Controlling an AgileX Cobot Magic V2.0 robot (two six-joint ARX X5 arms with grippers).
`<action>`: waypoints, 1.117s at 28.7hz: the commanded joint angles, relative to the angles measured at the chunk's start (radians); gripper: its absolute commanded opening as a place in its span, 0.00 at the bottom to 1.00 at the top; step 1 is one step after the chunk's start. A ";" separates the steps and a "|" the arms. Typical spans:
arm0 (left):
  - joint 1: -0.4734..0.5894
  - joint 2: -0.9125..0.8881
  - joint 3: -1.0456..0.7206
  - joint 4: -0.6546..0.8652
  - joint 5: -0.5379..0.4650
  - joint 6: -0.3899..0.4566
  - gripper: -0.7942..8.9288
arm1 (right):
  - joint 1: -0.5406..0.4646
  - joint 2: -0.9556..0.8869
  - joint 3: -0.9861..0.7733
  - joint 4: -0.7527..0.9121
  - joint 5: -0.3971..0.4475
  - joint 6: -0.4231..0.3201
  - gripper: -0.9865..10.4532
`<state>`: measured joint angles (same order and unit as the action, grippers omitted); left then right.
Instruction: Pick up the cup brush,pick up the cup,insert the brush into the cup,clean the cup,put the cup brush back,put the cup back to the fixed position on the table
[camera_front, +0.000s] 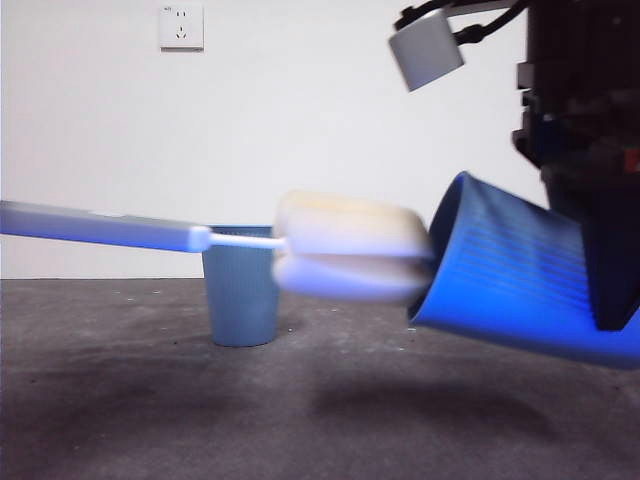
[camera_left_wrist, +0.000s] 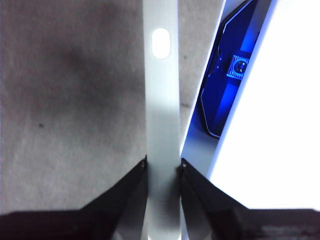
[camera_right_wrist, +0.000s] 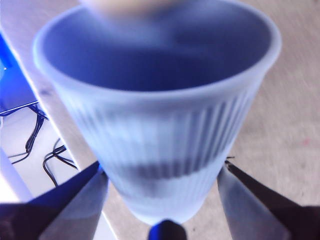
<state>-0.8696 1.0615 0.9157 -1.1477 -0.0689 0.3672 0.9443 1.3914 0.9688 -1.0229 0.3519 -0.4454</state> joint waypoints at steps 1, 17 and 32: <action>-0.007 0.013 -0.009 0.031 -0.002 0.011 0.07 | 0.024 0.026 0.005 0.006 0.004 -0.005 0.07; -0.089 0.140 -0.009 0.148 0.051 0.003 0.07 | 0.096 0.113 0.080 0.083 0.006 -0.031 0.07; -0.066 0.144 -0.008 0.150 0.011 -0.050 0.07 | 0.123 0.153 0.089 0.099 0.061 -0.037 0.07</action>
<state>-0.9360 1.2068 0.9150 -0.9981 -0.0586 0.3283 1.0630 1.5391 1.0531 -0.9241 0.4057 -0.4866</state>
